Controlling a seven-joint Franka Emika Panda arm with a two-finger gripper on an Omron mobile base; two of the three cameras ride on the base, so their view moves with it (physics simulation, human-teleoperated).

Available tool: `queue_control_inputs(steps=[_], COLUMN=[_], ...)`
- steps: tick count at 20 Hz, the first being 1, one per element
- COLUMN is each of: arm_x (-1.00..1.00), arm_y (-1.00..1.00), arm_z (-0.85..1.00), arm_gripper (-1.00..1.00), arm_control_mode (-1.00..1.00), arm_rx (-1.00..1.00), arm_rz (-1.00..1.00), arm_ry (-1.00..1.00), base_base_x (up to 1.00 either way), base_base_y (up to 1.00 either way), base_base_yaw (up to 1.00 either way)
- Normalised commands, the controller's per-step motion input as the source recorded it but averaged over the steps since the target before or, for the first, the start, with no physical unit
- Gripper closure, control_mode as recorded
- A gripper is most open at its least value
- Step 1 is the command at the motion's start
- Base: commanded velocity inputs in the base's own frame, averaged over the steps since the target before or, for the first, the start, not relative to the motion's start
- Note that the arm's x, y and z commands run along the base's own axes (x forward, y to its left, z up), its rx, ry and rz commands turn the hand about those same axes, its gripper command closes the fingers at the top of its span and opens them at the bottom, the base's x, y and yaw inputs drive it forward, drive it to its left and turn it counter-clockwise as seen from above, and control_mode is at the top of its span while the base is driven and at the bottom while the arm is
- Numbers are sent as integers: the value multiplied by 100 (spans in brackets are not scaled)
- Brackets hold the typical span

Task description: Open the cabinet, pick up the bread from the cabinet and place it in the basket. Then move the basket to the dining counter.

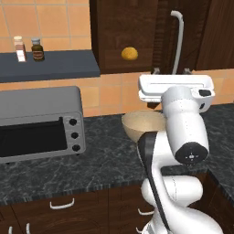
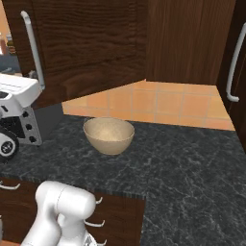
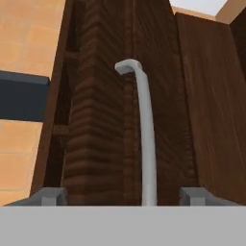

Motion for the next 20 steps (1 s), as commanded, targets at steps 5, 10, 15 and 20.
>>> queue_control_inputs(steps=[5, 10, 15, 20], arm_x=[-55, 19, 71, 45], arm_y=[100, 80, 8, -3], arm_z=[0, 0, -6, -29], arm_gripper=[-100, -100, -100, -100], arm_control_mode=[-100, -100, -100, -100], arm_rx=[-8, -3, 0, 5], arm_rz=[1, -9, -46, -60], arm_ry=[11, 6, 0, 0], base_base_x=[0, 0, 0, 0], base_base_y=[0, 0, 0, 0], base_base_yaw=[0, 0, 0, 0])
